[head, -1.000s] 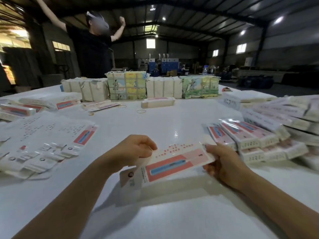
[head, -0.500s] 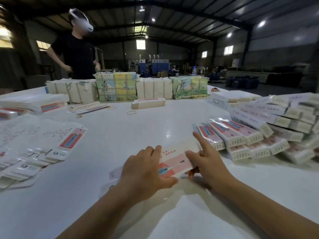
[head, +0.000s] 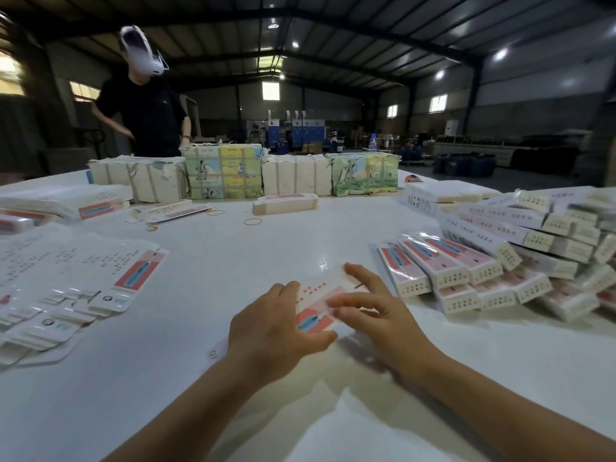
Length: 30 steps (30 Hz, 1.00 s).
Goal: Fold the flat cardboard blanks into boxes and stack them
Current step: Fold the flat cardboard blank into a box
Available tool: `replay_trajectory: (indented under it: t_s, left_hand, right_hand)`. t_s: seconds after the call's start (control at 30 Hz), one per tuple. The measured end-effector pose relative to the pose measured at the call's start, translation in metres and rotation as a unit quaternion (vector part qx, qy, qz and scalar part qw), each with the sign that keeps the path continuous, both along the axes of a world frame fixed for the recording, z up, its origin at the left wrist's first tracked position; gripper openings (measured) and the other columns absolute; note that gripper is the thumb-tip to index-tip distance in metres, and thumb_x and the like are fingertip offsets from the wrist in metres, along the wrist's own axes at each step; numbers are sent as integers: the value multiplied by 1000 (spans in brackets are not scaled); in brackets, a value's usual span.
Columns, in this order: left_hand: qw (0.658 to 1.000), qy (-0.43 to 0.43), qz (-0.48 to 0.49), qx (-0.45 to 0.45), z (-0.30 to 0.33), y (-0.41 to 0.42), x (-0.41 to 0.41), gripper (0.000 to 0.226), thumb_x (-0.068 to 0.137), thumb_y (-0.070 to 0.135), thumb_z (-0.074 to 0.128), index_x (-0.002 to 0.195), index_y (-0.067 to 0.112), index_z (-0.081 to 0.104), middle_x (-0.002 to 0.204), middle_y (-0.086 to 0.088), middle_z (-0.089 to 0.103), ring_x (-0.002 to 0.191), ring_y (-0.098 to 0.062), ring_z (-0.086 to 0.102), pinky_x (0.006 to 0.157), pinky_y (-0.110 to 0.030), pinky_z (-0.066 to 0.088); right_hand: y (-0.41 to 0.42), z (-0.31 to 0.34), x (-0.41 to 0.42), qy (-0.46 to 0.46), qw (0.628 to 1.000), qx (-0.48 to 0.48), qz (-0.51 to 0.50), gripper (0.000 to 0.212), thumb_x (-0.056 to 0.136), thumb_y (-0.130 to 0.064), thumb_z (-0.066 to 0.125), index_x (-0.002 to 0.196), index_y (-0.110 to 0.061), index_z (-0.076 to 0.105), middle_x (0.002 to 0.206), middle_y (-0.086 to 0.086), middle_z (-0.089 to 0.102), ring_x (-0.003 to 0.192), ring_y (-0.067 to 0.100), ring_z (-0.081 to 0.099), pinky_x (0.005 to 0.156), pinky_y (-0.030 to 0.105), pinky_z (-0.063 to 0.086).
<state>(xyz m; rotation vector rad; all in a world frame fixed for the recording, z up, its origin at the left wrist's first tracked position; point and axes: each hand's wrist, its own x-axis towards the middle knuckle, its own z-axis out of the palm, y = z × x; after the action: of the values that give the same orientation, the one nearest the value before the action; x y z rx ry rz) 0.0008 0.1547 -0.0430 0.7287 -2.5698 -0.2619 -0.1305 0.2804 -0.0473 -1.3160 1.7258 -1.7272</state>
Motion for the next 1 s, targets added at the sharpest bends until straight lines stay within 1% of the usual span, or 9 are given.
replay_trajectory:
  t_s: [0.13, 0.2, 0.37, 0.47, 0.57, 0.67, 0.77, 0.93, 1.0]
  left_hand:
    - [1000, 2, 6, -3, 2, 1, -1, 94, 56, 87, 36, 134, 34, 31, 121, 17, 47, 83, -10, 54, 61, -11, 38]
    - [1000, 1, 2, -10, 1, 1, 0, 88, 62, 81, 48, 135, 35, 30, 122, 17, 48, 83, -10, 54, 62, -12, 39]
    - [998, 9, -41, -52, 2, 2, 3, 85, 67, 74, 54, 137, 33, 28, 120, 16, 48, 86, -8, 54, 61, -10, 37]
    - [995, 11, -76, -57, 5, 1, 6, 91, 62, 72, 49, 141, 31, 29, 122, 14, 50, 90, -7, 53, 69, -11, 43]
    - [992, -1, -111, -62, 5, -2, 11, 91, 65, 69, 53, 143, 30, 29, 125, 14, 49, 88, -7, 51, 70, -8, 43]
    - [989, -12, -135, -56, 6, -3, 14, 91, 66, 68, 55, 144, 30, 29, 126, 13, 49, 86, -8, 53, 67, -6, 43]
    - [989, -6, -139, -52, 7, -5, 16, 91, 65, 68, 55, 143, 30, 30, 123, 14, 50, 84, -9, 55, 65, -6, 45]
    - [988, -10, -137, -73, 9, -7, 19, 83, 64, 67, 55, 137, 31, 39, 115, 16, 54, 81, -11, 57, 62, -6, 42]
    - [990, 10, -128, -61, 12, -8, 19, 70, 65, 63, 54, 127, 33, 48, 111, 17, 58, 83, -12, 60, 67, -16, 49]
  right_hand:
    - [-3, -1, 2, 18, 994, -22, -108, 20, 95, -17, 54, 114, -23, 60, 131, -16, 49, 116, 9, 54, 87, 24, 55]
    - [-1, 0, -3, -31, 987, -29, -155, 17, 97, -15, 51, 106, -26, 59, 118, -6, 60, 106, 13, 61, 77, 20, 55]
    - [2, 13, -11, -303, 949, -28, -87, 23, 89, 6, 53, 102, -14, 51, 96, 17, 67, 77, 27, 72, 63, 34, 58]
    - [5, 17, -15, -370, 929, 9, -14, 26, 88, 8, 47, 106, -9, 52, 97, 20, 68, 72, 28, 71, 53, 29, 54]
    - [9, 19, -14, -339, 938, 36, 56, 24, 86, 12, 42, 100, -5, 53, 88, 21, 69, 64, 26, 68, 40, 25, 47]
    - [12, 22, -15, -283, 954, 57, 81, 31, 84, 15, 47, 104, -6, 57, 91, 21, 71, 71, 30, 69, 41, 26, 50]
    - [15, 22, -17, -344, 929, 60, 125, 36, 73, 8, 59, 107, -5, 59, 92, 22, 71, 71, 30, 71, 42, 27, 54]
    - [16, 24, -20, -289, 949, 55, 115, 36, 65, 8, 64, 97, -7, 66, 85, 19, 72, 64, 29, 70, 40, 27, 52]
    - [15, 22, -22, -245, 964, 65, 86, 34, 72, 17, 59, 93, -8, 68, 76, 18, 69, 51, 25, 64, 40, 27, 51]
